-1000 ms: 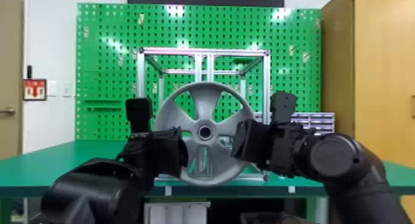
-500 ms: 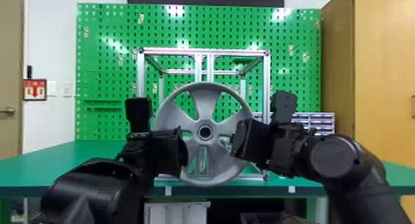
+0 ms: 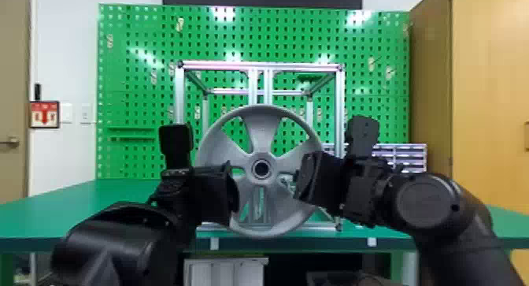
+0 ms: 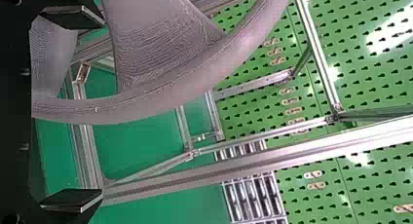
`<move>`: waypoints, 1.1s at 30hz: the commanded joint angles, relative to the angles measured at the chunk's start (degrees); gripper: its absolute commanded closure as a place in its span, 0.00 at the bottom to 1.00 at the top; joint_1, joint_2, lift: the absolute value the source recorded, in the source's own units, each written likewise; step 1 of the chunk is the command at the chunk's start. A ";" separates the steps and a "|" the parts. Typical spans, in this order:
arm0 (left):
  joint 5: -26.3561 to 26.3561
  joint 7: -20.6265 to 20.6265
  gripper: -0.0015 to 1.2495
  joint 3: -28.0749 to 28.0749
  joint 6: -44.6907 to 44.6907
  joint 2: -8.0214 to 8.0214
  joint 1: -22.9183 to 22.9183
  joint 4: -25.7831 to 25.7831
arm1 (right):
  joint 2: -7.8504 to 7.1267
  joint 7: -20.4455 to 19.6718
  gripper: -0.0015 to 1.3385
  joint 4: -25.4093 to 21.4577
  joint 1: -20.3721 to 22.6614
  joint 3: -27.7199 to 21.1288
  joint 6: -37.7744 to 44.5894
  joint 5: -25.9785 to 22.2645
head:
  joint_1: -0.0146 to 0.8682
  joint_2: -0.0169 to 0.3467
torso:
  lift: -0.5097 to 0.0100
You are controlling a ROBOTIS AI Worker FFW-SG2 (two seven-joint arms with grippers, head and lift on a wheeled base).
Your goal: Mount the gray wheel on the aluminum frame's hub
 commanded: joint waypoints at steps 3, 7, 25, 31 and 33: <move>-0.18 0.00 0.06 -0.10 0.09 0.09 0.82 -1.34 | 0.05 0.00 0.06 -1.91 1.06 0.00 -0.04 0.66 | 0.01 0.06 | 0.02; -0.80 0.00 0.06 0.08 1.23 0.26 1.61 -3.89 | 0.05 0.00 0.05 -2.79 1.50 0.00 -0.04 0.48 | 0.01 0.06 | 0.02; 1.75 0.00 0.06 2.89 4.92 6.24 12.07 -19.88 | -2.02 0.00 0.05 -18.43 13.37 -1.41 -1.80 -1.01 | 0.01 0.06 | 0.02; 3.33 0.00 0.06 4.30 5.01 8.79 16.37 -24.10 | -3.78 0.70 0.05 -23.44 19.43 -1.76 -4.35 -0.66 | 0.01 0.06 | 0.02; 3.77 0.00 0.06 5.18 5.10 9.32 17.78 -25.24 | -3.96 1.67 0.05 -24.23 20.75 -2.11 -4.53 -0.49 | 0.01 0.06 | 0.02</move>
